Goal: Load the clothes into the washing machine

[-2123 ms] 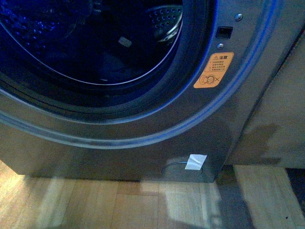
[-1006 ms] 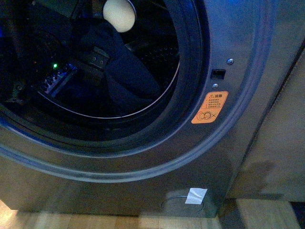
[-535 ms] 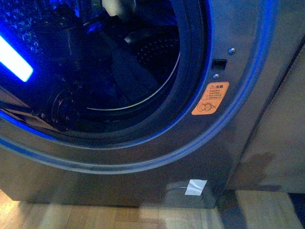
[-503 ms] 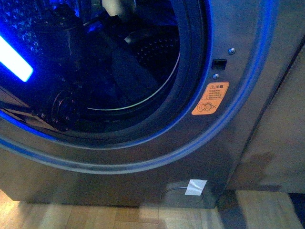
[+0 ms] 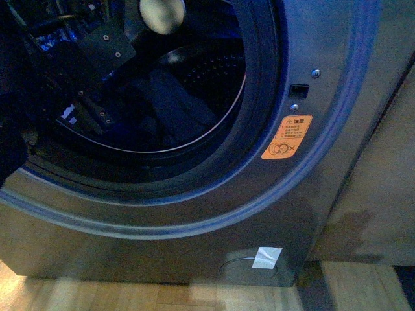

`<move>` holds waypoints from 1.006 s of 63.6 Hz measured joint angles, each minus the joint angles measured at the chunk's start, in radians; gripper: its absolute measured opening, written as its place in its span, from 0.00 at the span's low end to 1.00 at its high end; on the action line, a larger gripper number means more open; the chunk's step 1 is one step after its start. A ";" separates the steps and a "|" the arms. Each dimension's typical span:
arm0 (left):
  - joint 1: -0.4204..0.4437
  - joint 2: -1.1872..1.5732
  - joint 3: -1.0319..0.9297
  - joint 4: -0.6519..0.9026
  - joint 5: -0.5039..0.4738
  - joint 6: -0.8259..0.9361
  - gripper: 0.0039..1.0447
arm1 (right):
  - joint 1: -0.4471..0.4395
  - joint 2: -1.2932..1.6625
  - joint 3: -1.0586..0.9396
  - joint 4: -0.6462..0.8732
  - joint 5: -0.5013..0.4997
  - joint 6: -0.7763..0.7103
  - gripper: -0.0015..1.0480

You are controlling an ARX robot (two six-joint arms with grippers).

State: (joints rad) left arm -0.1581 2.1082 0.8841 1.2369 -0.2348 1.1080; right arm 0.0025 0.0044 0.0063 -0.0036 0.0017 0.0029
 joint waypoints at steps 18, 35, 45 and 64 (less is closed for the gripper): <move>-0.005 -0.395 -0.212 -0.399 0.291 -0.605 0.94 | 0.000 0.000 0.000 0.000 0.000 0.000 0.02; -0.067 -0.708 -0.558 -0.240 0.214 -1.107 0.83 | 0.000 0.000 0.000 0.000 0.000 0.000 0.02; -0.070 -1.014 -0.802 -0.258 0.010 -1.109 0.52 | 0.000 0.000 0.000 0.000 0.000 0.000 0.02; 0.029 -1.319 -0.861 -0.482 0.109 -1.110 0.03 | 0.000 0.000 0.000 0.000 0.000 0.000 0.02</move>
State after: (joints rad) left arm -0.1295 0.7895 0.0227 0.7551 -0.1253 -0.0021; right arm 0.0025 0.0044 0.0063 -0.0036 0.0013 0.0029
